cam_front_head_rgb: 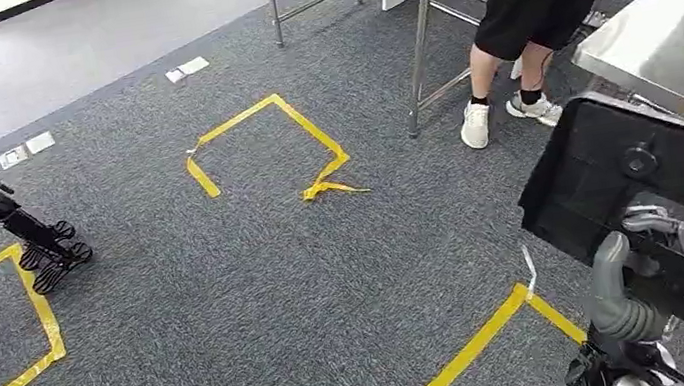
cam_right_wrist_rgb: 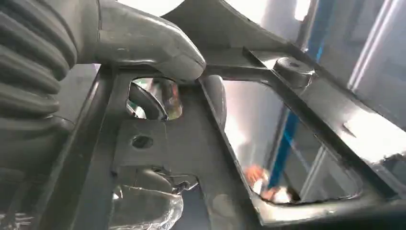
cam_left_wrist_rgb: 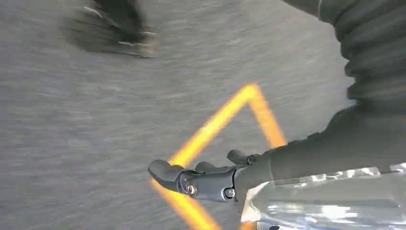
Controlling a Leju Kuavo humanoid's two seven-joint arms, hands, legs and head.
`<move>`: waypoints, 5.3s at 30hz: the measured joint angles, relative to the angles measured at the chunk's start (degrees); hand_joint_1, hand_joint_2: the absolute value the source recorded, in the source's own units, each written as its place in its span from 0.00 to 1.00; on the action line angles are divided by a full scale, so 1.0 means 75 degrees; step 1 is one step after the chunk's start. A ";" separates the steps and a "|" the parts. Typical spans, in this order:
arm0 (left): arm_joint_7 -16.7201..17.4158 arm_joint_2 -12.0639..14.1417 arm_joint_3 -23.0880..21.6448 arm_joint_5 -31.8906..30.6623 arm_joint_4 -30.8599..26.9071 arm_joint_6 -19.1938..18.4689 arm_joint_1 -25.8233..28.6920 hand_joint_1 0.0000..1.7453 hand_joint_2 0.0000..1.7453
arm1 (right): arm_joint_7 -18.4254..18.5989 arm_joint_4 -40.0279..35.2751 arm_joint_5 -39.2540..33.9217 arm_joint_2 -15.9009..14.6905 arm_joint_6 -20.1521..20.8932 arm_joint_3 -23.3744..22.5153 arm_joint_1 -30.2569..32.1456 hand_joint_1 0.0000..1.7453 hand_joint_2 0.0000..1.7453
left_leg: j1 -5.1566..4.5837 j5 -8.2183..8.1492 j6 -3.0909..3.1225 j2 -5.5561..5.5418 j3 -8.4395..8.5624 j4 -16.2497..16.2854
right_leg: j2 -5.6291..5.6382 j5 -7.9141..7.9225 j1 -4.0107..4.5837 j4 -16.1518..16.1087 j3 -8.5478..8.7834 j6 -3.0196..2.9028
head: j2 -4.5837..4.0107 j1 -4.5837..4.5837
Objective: Take the parts from the cabinet and place them on the table.
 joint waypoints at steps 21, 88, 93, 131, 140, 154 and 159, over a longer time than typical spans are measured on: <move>-0.0290 -0.0265 0.0140 -0.0158 -0.0312 -0.0393 0.0176 0.00 1.00 | -0.0015 -0.0449 0.0627 0.1064 0.0875 -0.1242 0.0321 1.00 1.00 | 0.0041 -0.0277 -0.0275 -0.0914 0.0191 0.0099 | 0.0805 0.0852 0.0030 -0.2150 0.1022 -0.0101 | 0.0000 -0.0046; -0.0132 -0.0521 0.0688 -0.1067 -0.0434 -0.0306 0.0048 0.00 1.00 | 0.0020 -0.0487 0.0797 0.1152 0.1001 -0.1423 0.0140 1.00 1.00 | 0.0080 -0.0137 -0.0010 -0.0483 0.0158 -0.0019 | 0.0046 0.0303 -0.0008 -0.0908 0.0297 -0.0003 | 0.0000 0.0009; -0.0100 -0.0501 0.0720 -0.1192 -0.0434 -0.0367 0.0051 0.00 1.00 | 0.0020 -0.0484 0.0910 0.1155 0.0966 -0.1438 0.0189 1.00 1.00 | 0.0069 -0.0150 -0.0022 -0.0241 0.0166 -0.0014 | -0.0015 0.0371 -0.0051 -0.0708 0.0368 0.0192 | 0.0000 0.0015; 0.0285 -0.0480 0.1373 -0.1093 -0.0292 0.0335 -0.0225 0.00 1.00 | 0.0058 -0.0102 0.1047 0.0799 0.0945 -0.0840 -0.0128 1.00 1.00 | 0.0268 -0.0495 -0.0492 -0.0254 0.0204 0.0236 | -0.0023 0.0643 -0.0212 -0.2019 0.1117 -0.0002 | 0.0000 -0.0037; 0.0334 -0.0449 0.1489 -0.0927 -0.0292 0.0335 -0.0218 0.00 1.00 | 0.0058 -0.0082 0.1044 0.0802 0.0893 -0.0808 -0.0148 1.00 1.00 | -0.0002 0.0055 0.0056 -0.0371 -0.0358 0.0403 | 0.0071 0.0476 0.0000 -0.2032 0.1309 -0.0235 | 0.0000 -0.0053; 0.0337 -0.0475 0.1804 -0.0816 -0.0239 0.0358 -0.0204 0.00 1.00 | 0.0052 -0.0061 0.1047 0.0715 0.0709 -0.0756 -0.0052 1.00 1.00 | 0.0022 -0.0180 0.0024 -0.0339 0.0195 0.0014 | -0.0043 0.0692 -0.0086 -0.1475 0.0677 0.0462 | 0.0000 -0.0006; 0.0343 -0.0463 0.1827 -0.0837 -0.0236 0.0367 -0.0220 0.00 1.00 | 0.0058 -0.0064 0.1041 0.0700 0.0674 -0.0741 -0.0004 1.00 1.00 | -0.0009 -0.0330 -0.0211 -0.0308 0.0330 0.0101 | -0.0104 0.0694 -0.0016 -0.2078 0.0923 -0.0052 | 0.0000 -0.0023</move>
